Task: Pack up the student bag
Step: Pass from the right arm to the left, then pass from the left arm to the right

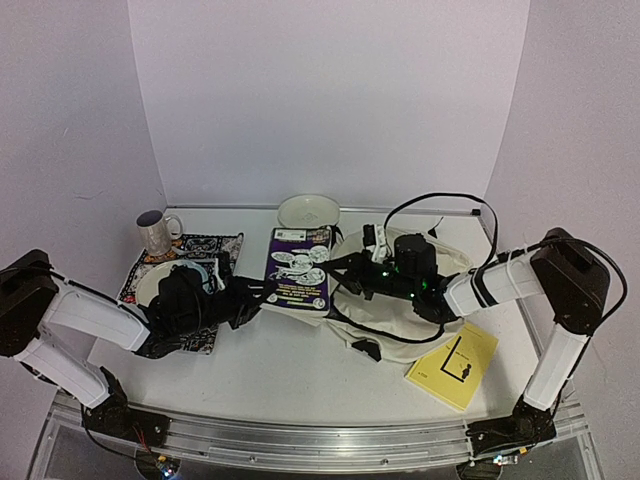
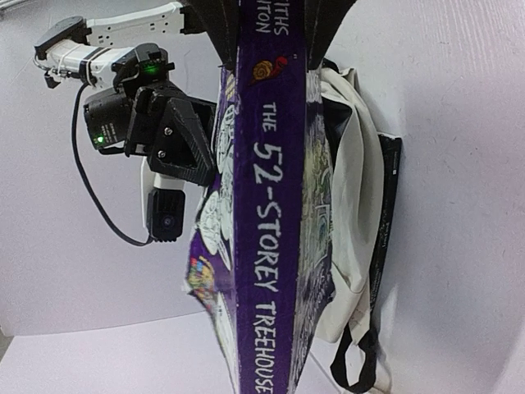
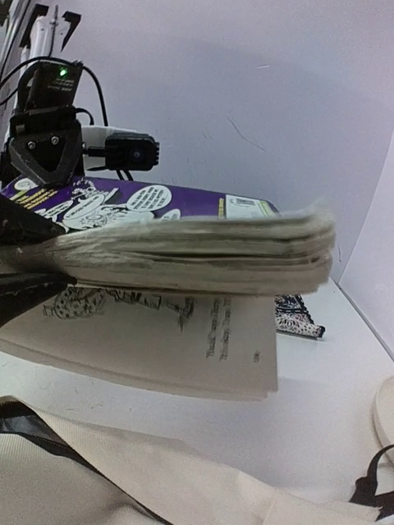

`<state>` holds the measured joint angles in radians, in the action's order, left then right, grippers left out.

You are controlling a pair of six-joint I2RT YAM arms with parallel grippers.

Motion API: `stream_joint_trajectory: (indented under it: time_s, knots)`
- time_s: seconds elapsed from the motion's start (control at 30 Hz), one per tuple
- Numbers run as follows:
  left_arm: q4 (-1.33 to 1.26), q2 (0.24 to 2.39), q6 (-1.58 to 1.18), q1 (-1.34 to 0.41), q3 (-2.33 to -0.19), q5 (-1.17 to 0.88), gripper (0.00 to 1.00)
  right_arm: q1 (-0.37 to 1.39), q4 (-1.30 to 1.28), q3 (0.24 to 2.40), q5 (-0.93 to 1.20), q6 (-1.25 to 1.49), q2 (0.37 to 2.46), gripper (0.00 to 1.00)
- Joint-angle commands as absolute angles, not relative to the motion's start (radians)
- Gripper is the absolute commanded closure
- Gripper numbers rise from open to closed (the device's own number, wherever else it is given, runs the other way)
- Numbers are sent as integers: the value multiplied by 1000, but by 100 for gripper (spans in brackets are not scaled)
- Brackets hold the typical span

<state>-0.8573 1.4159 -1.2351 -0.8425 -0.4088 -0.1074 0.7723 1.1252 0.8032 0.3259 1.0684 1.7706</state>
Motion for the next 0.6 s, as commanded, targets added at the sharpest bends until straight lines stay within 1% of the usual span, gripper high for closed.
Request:
stream_joint_trajectory:
  time_s: [0.0,0.1,0.17,0.27,0.4,0.57]
  knots:
    - [-964,1358,-1187,-827,-403,-135,98,738,1103,818,460,922,1729,64]
    - [-964,1347,-1180,-797,-402,-183,100,692,1027,828,530,854,1709,51]
    - [-963,1348,-1170,-766,-413,-244,100,678,921,854,539,766,1682,40]
    - [-963,1342,-1158,-734,-439,-323,100,670,795,903,551,681,1660,29]
    - [-964,1341,-1144,-701,-493,-451,100,646,779,915,601,671,1648,19]
    - [-963,1357,-1141,-696,-551,-561,100,630,779,961,667,688,1656,13]
